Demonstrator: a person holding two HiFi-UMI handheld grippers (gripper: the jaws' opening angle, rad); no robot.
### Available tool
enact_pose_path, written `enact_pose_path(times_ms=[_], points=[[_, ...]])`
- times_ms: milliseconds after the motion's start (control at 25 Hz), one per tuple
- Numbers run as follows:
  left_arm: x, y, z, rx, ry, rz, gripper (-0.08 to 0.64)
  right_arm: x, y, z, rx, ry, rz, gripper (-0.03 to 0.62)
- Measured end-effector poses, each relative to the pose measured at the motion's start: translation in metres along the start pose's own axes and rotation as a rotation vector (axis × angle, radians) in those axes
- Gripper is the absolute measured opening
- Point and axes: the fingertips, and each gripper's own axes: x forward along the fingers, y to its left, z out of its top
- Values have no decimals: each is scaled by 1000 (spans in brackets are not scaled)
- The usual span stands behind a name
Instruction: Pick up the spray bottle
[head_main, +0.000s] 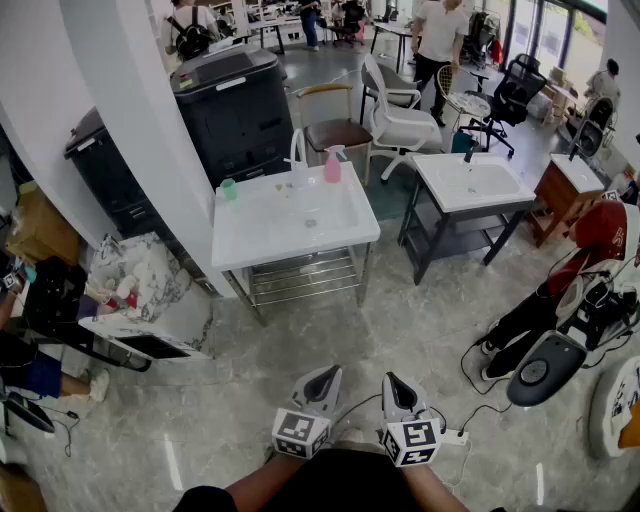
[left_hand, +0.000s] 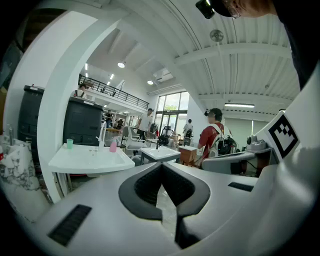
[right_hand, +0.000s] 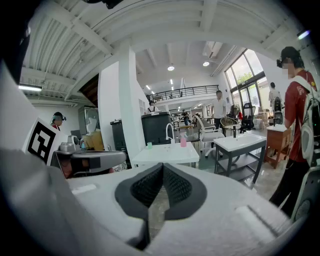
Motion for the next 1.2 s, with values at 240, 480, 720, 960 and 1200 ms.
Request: enact_pose_path(times_ms=[240, 480, 720, 960, 1200], points=[[11, -18, 1, 0, -8, 11, 15, -7, -24, 1, 33, -8, -2, -3], [23, -15, 4, 1, -5, 23, 15, 1, -37, 0, 64, -9, 3, -2], [62, 11, -1, -25, 7, 30, 15, 34, -62, -7, 65, 22, -12, -2], [135, 53, 26, -70, -6, 6, 15, 100, -106, 22, 60, 27, -51, -2], [216, 107, 50, -54, 29, -2, 15, 190, -151, 60, 75, 51, -67, -2]])
